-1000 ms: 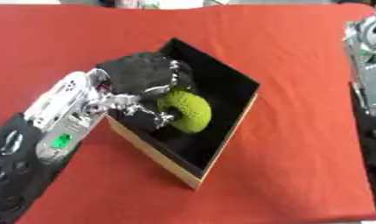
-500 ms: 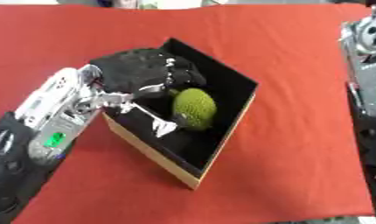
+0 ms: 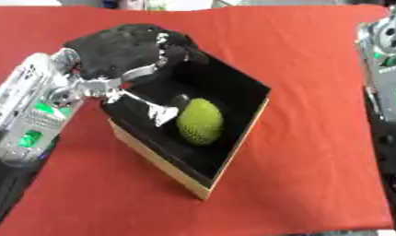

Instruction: Pick up objects on the table and place them in the box.

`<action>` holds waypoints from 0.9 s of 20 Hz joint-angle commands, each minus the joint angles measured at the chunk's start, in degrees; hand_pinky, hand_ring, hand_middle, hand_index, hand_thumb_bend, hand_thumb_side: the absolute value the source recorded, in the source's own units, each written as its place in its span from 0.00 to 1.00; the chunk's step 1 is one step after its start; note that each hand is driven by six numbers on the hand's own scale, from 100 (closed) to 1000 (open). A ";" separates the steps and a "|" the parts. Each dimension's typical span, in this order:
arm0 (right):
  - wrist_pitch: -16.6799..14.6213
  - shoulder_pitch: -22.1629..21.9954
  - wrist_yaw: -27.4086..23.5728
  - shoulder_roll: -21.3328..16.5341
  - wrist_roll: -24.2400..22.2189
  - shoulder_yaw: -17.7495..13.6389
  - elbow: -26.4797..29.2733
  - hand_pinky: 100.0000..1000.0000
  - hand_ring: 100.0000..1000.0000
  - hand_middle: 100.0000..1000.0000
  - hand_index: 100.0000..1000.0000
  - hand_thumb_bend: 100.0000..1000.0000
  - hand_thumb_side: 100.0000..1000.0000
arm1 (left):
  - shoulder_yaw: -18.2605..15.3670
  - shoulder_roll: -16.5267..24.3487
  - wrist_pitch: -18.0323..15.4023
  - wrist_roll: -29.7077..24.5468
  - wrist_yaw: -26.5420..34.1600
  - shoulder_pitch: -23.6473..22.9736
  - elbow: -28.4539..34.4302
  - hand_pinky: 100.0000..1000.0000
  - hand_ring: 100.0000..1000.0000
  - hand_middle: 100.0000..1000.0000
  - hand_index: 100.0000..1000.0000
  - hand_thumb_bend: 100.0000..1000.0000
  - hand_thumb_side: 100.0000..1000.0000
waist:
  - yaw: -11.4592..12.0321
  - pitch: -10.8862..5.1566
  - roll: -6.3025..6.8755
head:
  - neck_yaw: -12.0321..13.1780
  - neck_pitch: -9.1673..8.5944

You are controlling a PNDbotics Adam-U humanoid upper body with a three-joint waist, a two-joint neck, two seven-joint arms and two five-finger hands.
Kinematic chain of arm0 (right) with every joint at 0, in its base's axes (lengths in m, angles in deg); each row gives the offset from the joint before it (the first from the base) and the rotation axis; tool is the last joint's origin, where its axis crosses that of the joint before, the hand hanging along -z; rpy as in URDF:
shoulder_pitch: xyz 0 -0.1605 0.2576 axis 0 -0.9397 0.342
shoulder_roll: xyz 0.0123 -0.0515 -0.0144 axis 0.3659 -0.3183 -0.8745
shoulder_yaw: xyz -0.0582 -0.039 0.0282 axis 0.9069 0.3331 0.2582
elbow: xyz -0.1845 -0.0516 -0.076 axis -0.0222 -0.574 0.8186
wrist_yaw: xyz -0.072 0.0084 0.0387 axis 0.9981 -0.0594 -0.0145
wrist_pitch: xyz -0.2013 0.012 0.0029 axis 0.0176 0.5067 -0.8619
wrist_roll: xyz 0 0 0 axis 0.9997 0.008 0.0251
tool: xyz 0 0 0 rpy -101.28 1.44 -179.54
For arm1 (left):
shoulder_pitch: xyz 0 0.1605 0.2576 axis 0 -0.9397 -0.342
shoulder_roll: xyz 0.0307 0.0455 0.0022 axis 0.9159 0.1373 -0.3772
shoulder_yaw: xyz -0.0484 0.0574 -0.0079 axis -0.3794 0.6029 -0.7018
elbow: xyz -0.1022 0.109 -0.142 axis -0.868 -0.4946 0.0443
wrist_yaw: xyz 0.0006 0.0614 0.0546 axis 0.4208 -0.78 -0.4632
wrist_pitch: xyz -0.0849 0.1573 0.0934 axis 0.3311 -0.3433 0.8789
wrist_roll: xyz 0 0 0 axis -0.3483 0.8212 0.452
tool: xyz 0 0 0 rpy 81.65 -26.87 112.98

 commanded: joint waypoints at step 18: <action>-0.63 0.64 1.11 -2.75 0.68 -1.05 1.17 0.67 0.61 0.47 0.62 0.00 0.67 | -28.60 20.20 17.35 17.03 17.35 -8.29 21.33 0.75 0.74 0.75 0.80 0.01 0.36 | 2.13 -1.29 -1.51 | -1.47 0.22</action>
